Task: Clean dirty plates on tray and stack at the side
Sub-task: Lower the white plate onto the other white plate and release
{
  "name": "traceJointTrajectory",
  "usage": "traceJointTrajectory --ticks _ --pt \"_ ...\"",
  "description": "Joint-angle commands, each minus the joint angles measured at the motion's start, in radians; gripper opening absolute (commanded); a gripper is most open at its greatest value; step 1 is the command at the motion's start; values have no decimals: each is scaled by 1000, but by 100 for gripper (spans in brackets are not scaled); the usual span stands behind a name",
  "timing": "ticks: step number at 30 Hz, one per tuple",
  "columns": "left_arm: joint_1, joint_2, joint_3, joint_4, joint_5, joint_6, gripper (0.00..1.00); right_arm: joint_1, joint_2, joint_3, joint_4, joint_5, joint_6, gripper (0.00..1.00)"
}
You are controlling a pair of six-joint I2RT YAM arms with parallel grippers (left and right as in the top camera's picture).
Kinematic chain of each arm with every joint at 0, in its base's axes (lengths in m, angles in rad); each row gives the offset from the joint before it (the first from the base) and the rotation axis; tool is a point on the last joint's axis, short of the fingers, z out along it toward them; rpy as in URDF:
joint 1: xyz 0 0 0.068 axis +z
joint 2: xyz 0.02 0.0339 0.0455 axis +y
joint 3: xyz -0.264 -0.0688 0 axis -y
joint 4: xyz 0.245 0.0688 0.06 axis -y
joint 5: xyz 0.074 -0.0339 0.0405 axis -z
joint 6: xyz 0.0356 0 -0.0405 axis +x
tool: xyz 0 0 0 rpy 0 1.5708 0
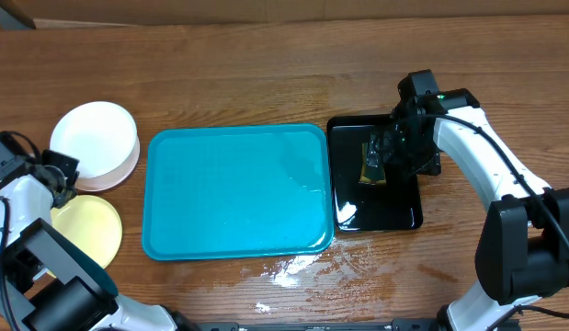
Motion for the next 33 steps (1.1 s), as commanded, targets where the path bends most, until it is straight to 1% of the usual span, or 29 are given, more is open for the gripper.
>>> traceJointTrajectory --ticks 1,7,15,16,17,18,19,20,23,24,26,28,31,33 --pt "-27 9 0 -3 4 -20 4 -3 -29 24 0 -6 -4 100" --pt "-26 9 0 -29 -80 -21 4 -3 -29 24 0 -6 -4 100" --pt "-22 9 0 -33 -101 -32 5 -3 -29 24 0 -6 -4 100" --pt "-22 9 0 -31 -102 -32 9 -3 -29 24 0 -6 -4 100" --pt "-22 9 0 -30 -101 -32 25 -3 -29 24 0 -6 -4 100" --pt "-22 9 0 -29 -101 -32 37 -3 -29 24 0 -6 -4 100" --pt "-22 9 0 -33 -100 -31 57 -3 -29 24 0 -6 -4 100" --pt "-22 9 0 -37 -97 -31 65 -3 -29 24 0 -6 -4 100" --pt "-22 2 0 -61 8 -6 71 -3 -29 24 0 -6 -4 100" --pt "-21 -14 0 -104 117 14 72 -3 -29 24 0 -6 -4 100" --pt "-20 -53 0 -183 172 7 72 -3 -29 24 0 -6 -4 100" --pt "-17 -158 0 -313 140 -5 75 -3 -29 24 0 -6 -4 100" --pt "-18 -314 -2 -491 2 -28 77 -3 -29 24 0 -6 -4 100" --pt "-18 -391 -16 -571 -35 -48 74 -3 -29 24 0 -6 -4 100"
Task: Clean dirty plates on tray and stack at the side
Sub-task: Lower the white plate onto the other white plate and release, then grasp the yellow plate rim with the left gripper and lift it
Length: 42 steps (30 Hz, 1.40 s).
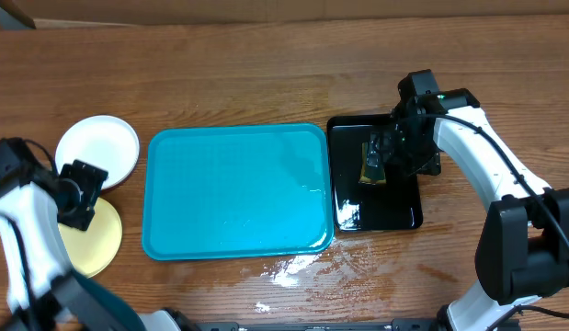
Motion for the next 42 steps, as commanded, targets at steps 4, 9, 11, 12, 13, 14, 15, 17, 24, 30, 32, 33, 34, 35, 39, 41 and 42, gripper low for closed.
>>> traceJointTrajectory --ticks 4,9,11,12,13,14,15,17,24,30,32,33,34,35,39,41,42 --pt "28 -264 -133 -119 -186 -125 57 -3 -29 24 0 -6 -3 100" --pt "187 -269 -324 -44 -300 -153 45 -3 -29 24 0 -6 -3 100" --pt "253 -247 -352 -4 -293 -92 44 -3 -29 24 0 -6 -3 100" --pt "276 -235 -353 3 -292 -80 43 -3 -29 24 0 -6 -3 100" --pt "298 -219 -353 13 -292 -76 41 -3 -29 24 0 -6 -3 100" --pt "315 -206 -353 21 -292 -74 41 -3 -29 24 0 -6 -3 100" --pt "330 -193 -353 27 -292 -74 41 -3 -29 24 0 -6 -3 100" --pt "350 -164 -353 45 -292 -76 41 -3 -29 24 0 -6 -3 100" --pt "358 0 -353 219 -293 -82 26 -3 -29 24 0 -6 -3 100" --pt "358 68 -353 266 -314 -82 15 -3 -29 24 0 -6 -3 100" --pt "358 83 -354 276 -328 -83 15 -3 -29 24 0 -6 -3 100" --pt "358 94 -354 278 -339 -83 14 -3 -29 24 0 -6 -3 100" --pt "358 105 -354 278 -349 -83 9 -3 -29 24 0 -6 -3 100" --pt "358 112 -354 278 -357 -83 5 -3 -29 24 0 -6 -3 100" --pt "358 128 -354 273 -399 -82 4 -3 -29 24 0 -6 -3 100" --pt "358 129 -354 273 -431 -82 5 -3 -29 24 0 -6 -3 100" --pt "358 130 -354 273 -430 -82 8 -3 -29 24 0 -6 -3 100"
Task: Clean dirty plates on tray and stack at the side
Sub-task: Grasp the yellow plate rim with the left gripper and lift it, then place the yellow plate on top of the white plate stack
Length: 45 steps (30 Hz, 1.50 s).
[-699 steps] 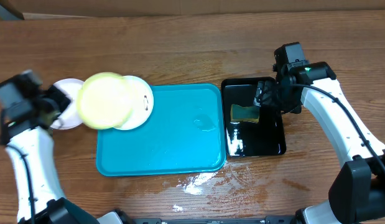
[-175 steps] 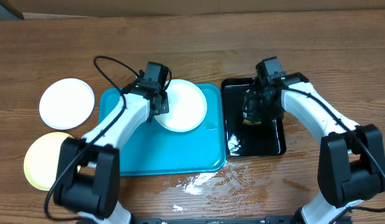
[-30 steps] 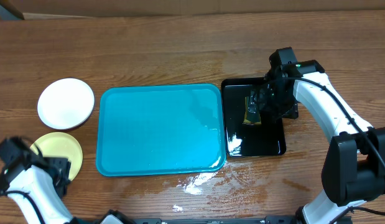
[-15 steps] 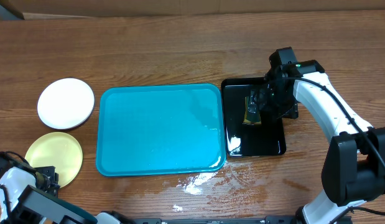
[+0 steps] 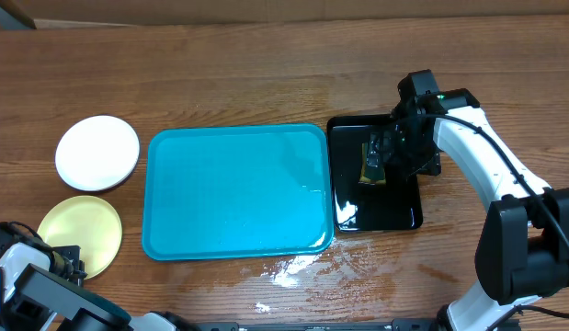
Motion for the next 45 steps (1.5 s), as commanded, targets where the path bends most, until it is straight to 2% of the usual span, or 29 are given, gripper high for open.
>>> traceJointTrajectory --ticks 1,3,8,23,29,34,38,45 --pt "5 48 -20 -8 -97 3 8 -3 -29 24 1 -5 -4 100" --pt "5 52 -20 -8 -96 -1 4 -3 -29 24 1 -6 -4 100" --pt "5 42 11 -89 -120 0 4 -3 -29 24 1 -5 -4 100" --pt "5 32 409 -489 -124 0 4 -3 -29 24 1 -5 -4 100" --pt "5 32 566 -567 -2 14 4 -3 -29 24 1 -5 -4 100" --pt "5 22 664 -576 152 77 4 -3 -29 24 1 -5 -4 100" --pt "-8 21 669 -507 341 161 4 -3 -29 24 1 -5 -4 100" --pt "-123 21 636 -352 370 175 4 -3 -29 24 1 -5 -4 100"
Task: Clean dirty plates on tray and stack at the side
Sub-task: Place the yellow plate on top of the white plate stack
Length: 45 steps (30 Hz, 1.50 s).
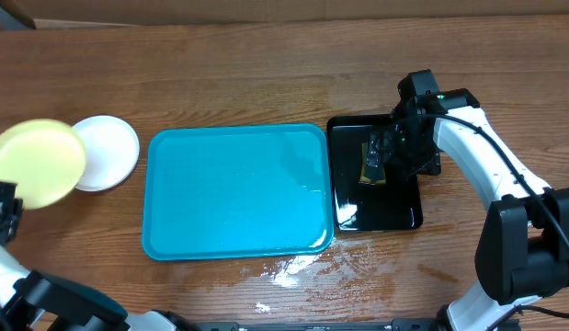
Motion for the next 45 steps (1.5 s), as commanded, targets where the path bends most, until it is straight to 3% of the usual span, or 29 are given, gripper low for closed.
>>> traceJointTrajectory --ticks 1,10,19,33,34,36,38,41,45 --pt "-71 -7 -17 64 56 34 4 -3 -29 24 0 -5 -3 100" --pt "-216 -6 -139 281 -17 -56 4 -3 -29 24 0 -5 -3 100" --pt "-222 45 -291 460 -24 -76 4 -3 -29 24 0 -5 -3 100" --pt "-222 198 -306 534 -20 -75 4 -3 -29 24 0 -5 -3 100" --pt "-220 197 -304 533 -20 -74 11 -3 -29 24 0 -5 -3 100" --pt "-219 197 -302 534 -19 -65 40 -3 -29 24 0 -5 -3 100" --pt "-219 197 -293 529 -14 -28 59 -3 -29 24 0 -5 -3 100" --pt "-219 192 -264 499 23 0 70 -3 -29 24 0 -5 -3 100" --pt "-222 164 -195 431 101 32 72 -3 -29 24 0 -5 -3 100"
